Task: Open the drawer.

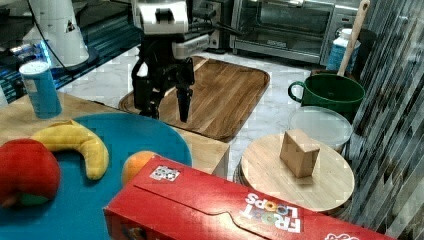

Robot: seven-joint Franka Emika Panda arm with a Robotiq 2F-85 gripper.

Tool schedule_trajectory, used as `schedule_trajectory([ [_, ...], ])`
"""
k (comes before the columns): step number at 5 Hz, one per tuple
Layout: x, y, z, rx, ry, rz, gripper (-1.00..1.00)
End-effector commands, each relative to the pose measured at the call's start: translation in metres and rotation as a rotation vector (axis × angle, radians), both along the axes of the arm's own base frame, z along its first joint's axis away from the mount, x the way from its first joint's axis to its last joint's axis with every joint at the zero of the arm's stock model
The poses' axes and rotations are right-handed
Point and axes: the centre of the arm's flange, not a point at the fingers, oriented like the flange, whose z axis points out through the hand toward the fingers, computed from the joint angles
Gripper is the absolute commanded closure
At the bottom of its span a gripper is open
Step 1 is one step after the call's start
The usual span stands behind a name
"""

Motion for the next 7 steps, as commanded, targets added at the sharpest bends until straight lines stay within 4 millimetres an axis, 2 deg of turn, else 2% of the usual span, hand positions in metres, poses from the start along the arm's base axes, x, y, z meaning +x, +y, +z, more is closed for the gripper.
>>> schedule_trajectory([
  [1,0.002,0.048,0.019,0.055,0.040,-0.033,-1.00],
  [2,0.014,0.074,0.017,0.081,0.052,0.014,-1.00],
  [4,0.031,0.138,0.000,0.127,0.037,0.033,-1.00],
  [5,0.031,0.167,-0.002,0.138,0.043,0.026,-1.00],
  [6,0.025,0.208,0.002,0.173,0.073,-0.019,-1.00],
  [7,0.024,0.246,-0.001,0.180,0.056,-0.050,-1.00],
])
